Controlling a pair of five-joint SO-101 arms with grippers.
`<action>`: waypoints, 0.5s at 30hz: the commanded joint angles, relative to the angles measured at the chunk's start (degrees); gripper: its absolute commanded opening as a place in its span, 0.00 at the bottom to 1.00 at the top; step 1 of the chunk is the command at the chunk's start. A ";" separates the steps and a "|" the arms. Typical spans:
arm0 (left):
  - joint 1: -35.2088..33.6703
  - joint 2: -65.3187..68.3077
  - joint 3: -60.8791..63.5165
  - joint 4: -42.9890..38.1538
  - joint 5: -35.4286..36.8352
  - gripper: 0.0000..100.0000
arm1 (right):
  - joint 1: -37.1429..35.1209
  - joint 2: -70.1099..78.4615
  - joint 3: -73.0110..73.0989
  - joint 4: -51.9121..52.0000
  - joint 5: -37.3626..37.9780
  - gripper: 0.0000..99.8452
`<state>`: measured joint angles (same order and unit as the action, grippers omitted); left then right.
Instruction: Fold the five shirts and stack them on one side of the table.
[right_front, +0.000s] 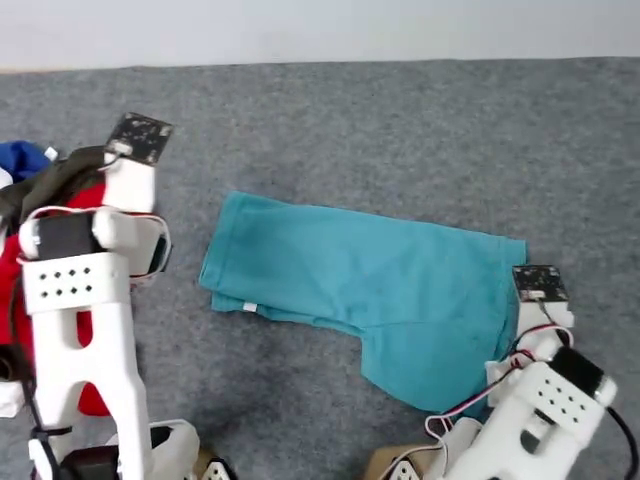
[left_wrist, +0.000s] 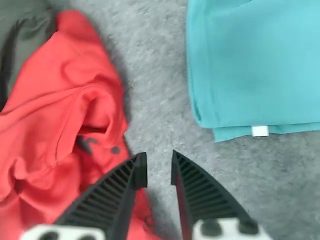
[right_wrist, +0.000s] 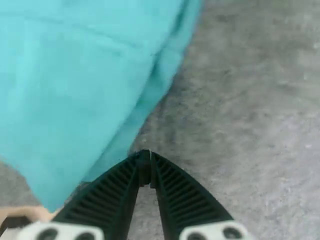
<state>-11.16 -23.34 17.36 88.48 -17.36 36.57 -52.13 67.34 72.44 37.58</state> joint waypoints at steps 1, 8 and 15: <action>4.31 -1.76 -3.12 0.44 0.35 0.10 | 1.54 -2.42 -0.44 0.04 0.26 0.01; 5.54 -1.76 -2.95 0.97 2.90 0.10 | 1.19 -3.03 2.64 2.77 0.18 0.02; 4.75 -1.76 -2.86 2.37 4.22 0.10 | 0.04 -3.12 1.58 4.00 -0.44 0.11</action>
<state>-6.07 -23.34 17.01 90.07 -13.85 37.19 -53.71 70.42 75.69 37.58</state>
